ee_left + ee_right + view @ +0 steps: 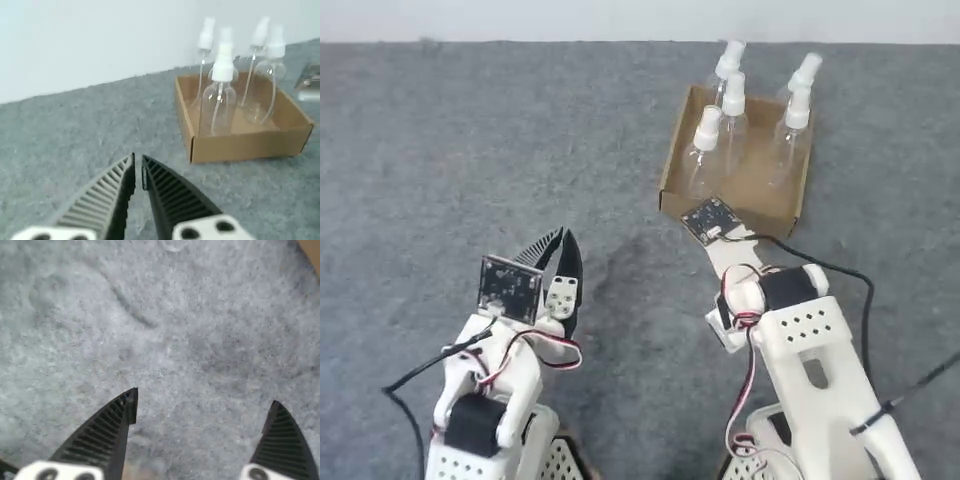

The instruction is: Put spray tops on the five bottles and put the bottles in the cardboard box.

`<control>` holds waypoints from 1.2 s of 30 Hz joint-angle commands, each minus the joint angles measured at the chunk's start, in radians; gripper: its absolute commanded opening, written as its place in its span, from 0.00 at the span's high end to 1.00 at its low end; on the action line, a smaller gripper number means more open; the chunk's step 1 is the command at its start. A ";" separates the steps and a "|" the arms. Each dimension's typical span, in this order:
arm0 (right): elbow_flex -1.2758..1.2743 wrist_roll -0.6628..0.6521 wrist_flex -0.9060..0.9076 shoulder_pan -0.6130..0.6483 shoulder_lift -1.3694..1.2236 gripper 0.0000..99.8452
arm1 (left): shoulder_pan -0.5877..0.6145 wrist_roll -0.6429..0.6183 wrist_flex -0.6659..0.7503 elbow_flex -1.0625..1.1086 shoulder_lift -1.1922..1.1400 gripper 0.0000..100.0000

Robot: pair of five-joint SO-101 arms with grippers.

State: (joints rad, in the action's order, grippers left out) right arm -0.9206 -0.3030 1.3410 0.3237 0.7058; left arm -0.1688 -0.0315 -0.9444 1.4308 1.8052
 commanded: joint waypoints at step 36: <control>-0.761 -0.087 -0.101 -0.522 1.102 0.90 | 0.005 0.002 -0.319 0.254 0.017 0.99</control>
State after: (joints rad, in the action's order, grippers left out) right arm -1.6694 -0.3767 1.2259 -0.1964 1.7983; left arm -0.1688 -0.0315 -1.2605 1.6947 1.8052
